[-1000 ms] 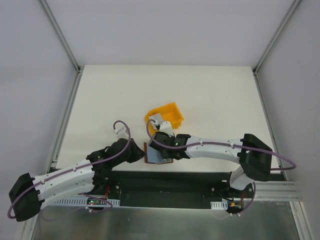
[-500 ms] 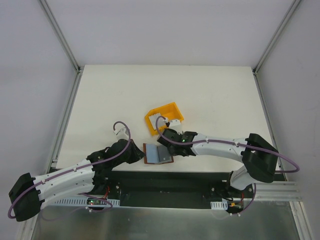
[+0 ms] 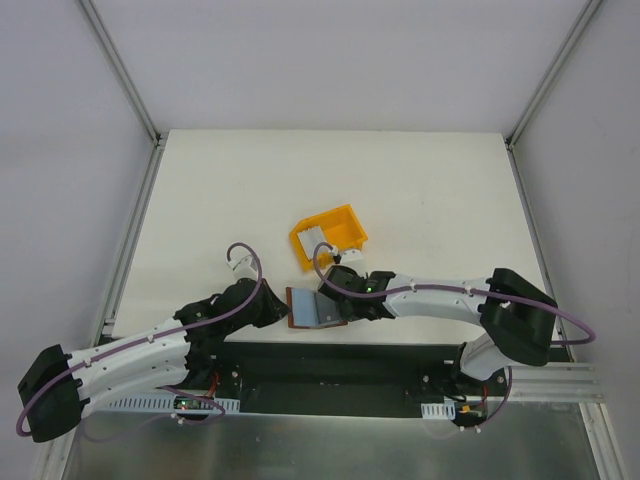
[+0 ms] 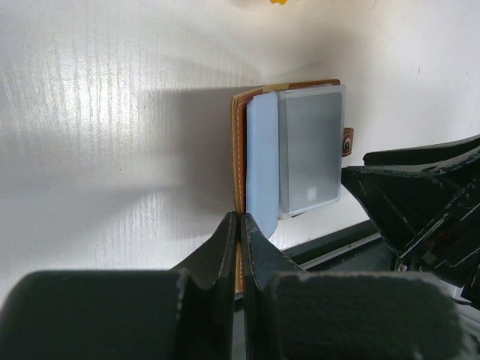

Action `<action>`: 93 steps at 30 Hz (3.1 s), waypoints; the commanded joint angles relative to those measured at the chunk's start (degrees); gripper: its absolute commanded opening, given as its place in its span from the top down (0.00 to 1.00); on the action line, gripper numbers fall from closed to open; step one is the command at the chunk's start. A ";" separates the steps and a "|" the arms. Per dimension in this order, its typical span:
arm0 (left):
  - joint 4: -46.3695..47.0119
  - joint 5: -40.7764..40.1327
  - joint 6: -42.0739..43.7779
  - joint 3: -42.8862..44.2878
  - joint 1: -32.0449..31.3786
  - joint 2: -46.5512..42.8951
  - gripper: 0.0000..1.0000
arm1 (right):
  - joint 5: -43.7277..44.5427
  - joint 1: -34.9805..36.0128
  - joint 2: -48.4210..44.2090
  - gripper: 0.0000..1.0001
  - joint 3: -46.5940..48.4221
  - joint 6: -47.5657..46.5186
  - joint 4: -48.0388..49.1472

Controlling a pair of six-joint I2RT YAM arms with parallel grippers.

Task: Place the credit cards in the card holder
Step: Turn over the card slot in the card holder, then pick up the credit card from the storage box.

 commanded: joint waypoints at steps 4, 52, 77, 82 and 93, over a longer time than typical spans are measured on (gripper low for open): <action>0.97 -0.28 -0.28 0.75 -0.56 1.33 1.00 | 1.70 -0.12 1.25 0.53 0.13 0.83 3.53; 1.84 -2.91 -0.27 2.16 -0.47 3.88 1.00 | -6.28 -14.35 -9.83 0.53 11.36 -14.01 -0.42; 2.81 -7.23 -1.95 2.95 -0.56 7.04 1.00 | -35.56 -29.04 21.90 0.25 34.66 -21.06 6.18; 2.90 -6.79 -1.68 2.95 -0.47 7.66 1.00 | -37.13 -29.04 26.03 0.25 37.74 -21.41 5.30; 2.99 -6.26 -1.60 3.04 -0.47 8.01 1.00 | -40.83 -29.12 25.51 0.37 38.01 -21.58 6.53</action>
